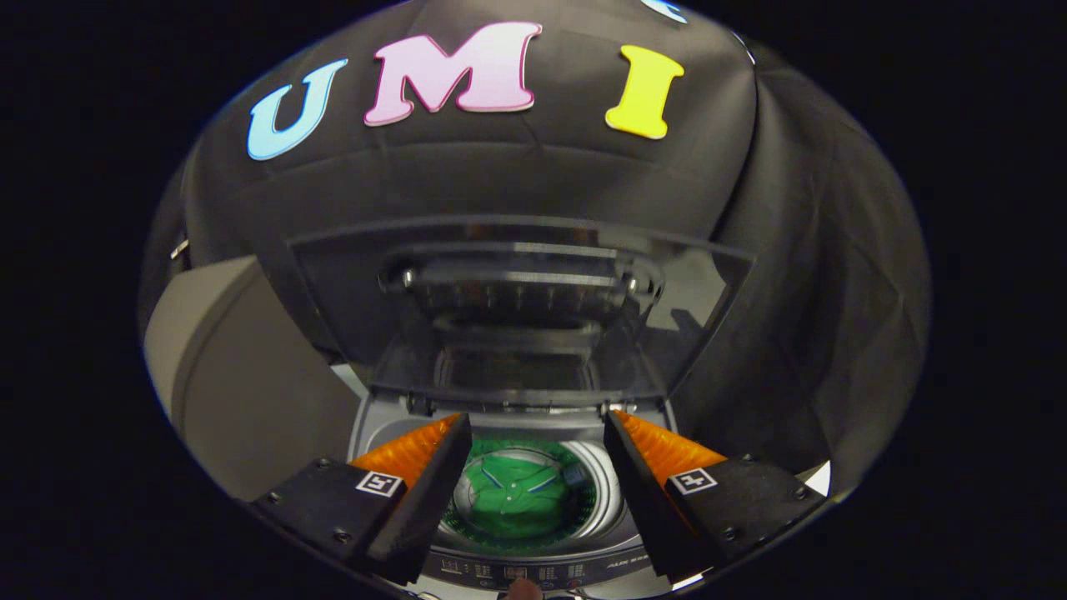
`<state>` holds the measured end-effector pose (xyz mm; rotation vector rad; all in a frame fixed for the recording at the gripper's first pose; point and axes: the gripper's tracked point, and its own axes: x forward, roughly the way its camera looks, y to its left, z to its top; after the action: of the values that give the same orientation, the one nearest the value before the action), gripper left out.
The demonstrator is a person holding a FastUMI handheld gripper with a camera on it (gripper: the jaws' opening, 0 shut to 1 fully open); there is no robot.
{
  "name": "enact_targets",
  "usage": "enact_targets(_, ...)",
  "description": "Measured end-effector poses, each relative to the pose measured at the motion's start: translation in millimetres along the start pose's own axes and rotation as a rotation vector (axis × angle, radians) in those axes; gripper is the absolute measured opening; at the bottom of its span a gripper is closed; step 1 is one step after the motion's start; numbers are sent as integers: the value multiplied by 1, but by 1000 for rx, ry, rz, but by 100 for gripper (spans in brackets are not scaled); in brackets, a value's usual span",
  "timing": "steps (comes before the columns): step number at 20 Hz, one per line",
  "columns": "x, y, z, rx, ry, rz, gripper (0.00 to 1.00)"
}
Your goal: Put the clothes into the washing machine and then close the washing machine lid.
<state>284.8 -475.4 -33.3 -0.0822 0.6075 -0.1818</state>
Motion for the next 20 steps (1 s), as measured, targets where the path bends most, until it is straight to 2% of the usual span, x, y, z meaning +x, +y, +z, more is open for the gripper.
enact_targets(5,-22,-13,82,61,-118,-20,100)
enact_targets(10,-19,-17,132,67,-169,-35,100)
enact_targets(20,35,-12,146,60,-126,-37,99)
